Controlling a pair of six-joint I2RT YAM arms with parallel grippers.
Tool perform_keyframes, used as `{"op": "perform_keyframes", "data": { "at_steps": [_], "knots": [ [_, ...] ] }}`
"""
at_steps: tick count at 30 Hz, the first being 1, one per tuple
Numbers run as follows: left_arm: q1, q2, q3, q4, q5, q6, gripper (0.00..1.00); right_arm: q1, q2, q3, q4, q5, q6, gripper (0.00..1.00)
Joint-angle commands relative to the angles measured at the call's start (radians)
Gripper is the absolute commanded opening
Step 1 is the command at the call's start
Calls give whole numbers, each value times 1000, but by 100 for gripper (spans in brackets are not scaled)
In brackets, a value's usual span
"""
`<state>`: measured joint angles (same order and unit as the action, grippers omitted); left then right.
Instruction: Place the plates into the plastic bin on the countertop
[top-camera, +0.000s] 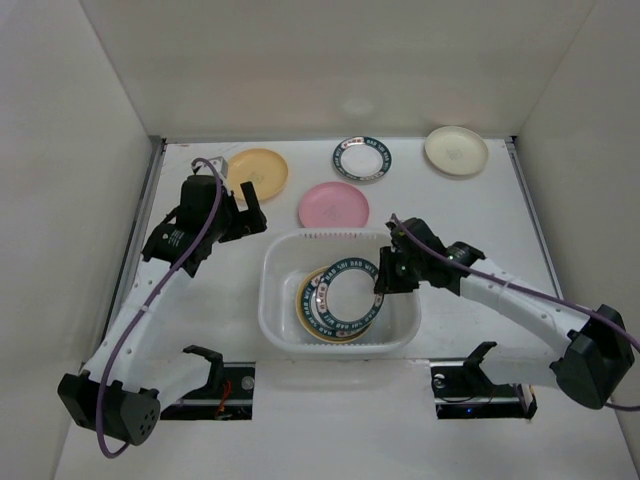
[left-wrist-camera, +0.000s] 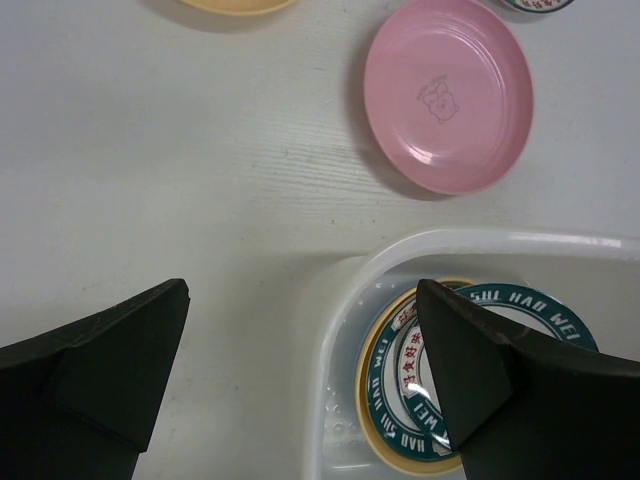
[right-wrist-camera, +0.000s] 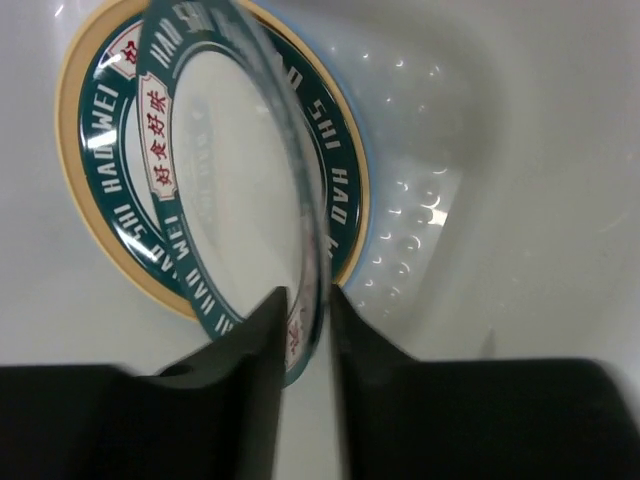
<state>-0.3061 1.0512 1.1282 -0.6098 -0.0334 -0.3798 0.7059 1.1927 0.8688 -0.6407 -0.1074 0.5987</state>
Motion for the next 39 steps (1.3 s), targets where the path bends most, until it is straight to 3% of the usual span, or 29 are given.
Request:
{"op": "perform_keyframes", "data": {
  "at_steps": [1,4,10,13,16,23,27,33,39],
  "knots": [
    [6,-25,-13,12,-2,-10,100,34,22,74,3,66,-46,34],
    [9,-26,-18,12,-2,-10,100,50,30,125,-48,118,-66,50],
    [8,-11,-22,22,-2,-10,100,77,-7,361,-162,164,-105,73],
    [9,0,-16,27,-2,-10,100,47,-21,436,-154,153,-123,78],
    [11,3,-16,36,3,-10,100,-74,-19,458,-113,141,-134,82],
    [14,6,-15,42,12,-11,100,-533,115,400,143,26,38,80],
    [20,-5,-19,44,13,-18,100,-705,284,407,284,-34,177,79],
    [23,-28,-22,47,13,-44,100,-829,556,495,450,-75,367,76],
    [38,-36,-19,47,13,-51,100,-869,780,608,516,-94,533,72]
  ]
}}
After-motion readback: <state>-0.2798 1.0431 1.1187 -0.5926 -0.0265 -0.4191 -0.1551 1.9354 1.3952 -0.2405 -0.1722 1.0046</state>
